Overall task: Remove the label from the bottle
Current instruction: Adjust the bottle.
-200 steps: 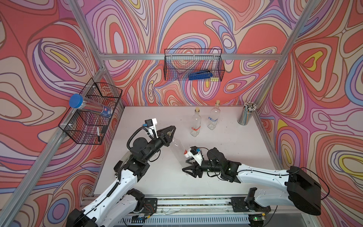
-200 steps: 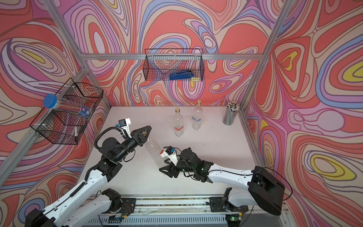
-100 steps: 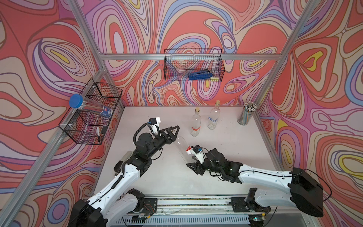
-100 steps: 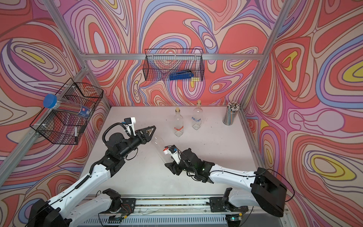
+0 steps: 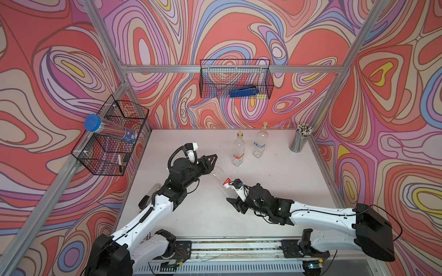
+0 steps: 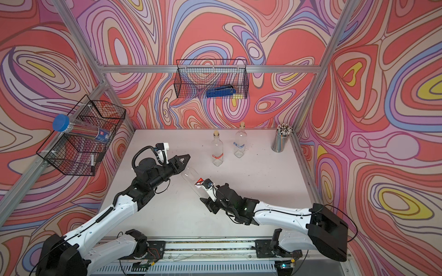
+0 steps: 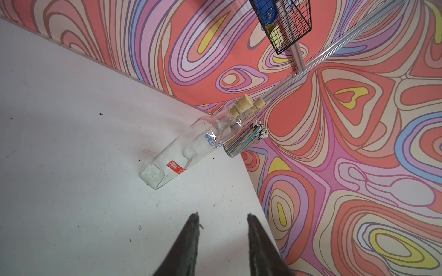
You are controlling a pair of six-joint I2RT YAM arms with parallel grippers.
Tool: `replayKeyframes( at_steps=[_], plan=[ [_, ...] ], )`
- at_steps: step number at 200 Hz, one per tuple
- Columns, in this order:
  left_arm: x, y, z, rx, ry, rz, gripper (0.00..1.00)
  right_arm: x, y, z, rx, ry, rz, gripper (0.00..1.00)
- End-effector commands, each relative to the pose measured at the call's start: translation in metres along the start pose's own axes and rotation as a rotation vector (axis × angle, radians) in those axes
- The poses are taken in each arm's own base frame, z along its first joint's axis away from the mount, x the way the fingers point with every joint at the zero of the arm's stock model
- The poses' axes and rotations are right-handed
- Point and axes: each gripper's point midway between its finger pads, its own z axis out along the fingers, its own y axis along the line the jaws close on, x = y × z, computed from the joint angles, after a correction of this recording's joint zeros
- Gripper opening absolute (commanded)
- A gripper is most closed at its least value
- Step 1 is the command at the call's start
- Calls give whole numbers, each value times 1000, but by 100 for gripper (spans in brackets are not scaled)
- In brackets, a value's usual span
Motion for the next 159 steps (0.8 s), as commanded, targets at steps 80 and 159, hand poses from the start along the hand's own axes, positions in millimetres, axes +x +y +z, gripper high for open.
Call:
replayKeyframes(
  at_steps=[80, 159],
  plan=[
    [-5, 2, -4, -60, 9, 66, 0, -35, -1, 5, 28, -69, 46, 51],
    [-1, 23, -7, -189, 55, 165, 0, -11, 14, -7, -65, 38, 115, 98]
  ],
)
